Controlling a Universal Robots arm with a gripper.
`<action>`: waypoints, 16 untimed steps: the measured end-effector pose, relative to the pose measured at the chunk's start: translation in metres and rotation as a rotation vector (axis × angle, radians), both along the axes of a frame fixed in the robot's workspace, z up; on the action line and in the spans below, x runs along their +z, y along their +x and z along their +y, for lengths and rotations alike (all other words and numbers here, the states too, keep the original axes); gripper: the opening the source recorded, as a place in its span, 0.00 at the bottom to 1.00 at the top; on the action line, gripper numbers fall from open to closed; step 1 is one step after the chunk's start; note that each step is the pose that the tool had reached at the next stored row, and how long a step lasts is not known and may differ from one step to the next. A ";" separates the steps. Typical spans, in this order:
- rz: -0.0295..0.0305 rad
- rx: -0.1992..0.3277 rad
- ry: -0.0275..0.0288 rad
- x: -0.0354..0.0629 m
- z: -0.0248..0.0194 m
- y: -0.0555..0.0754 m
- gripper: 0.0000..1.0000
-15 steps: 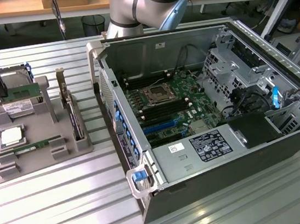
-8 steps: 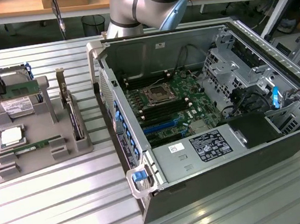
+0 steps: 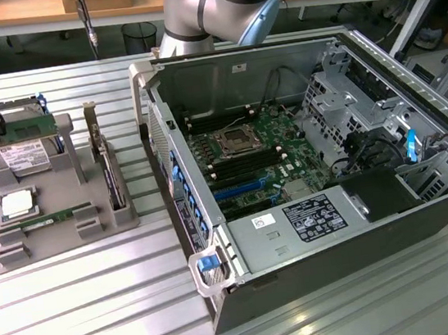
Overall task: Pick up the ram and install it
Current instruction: 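Pick up the ram and move it above insertion slot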
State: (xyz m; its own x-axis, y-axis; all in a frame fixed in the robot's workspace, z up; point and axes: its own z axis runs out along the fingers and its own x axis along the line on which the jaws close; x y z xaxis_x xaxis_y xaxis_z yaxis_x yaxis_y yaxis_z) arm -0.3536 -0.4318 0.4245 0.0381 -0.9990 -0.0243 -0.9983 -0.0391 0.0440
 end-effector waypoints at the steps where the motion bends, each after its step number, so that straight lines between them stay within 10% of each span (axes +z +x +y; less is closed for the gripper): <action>1: 0.0000 0.000 0.0000 0.0010 0.0000 0.000 0.12; 16: 0.0000 0.000 0.0000 0.0216 0.0000 0.000 0.12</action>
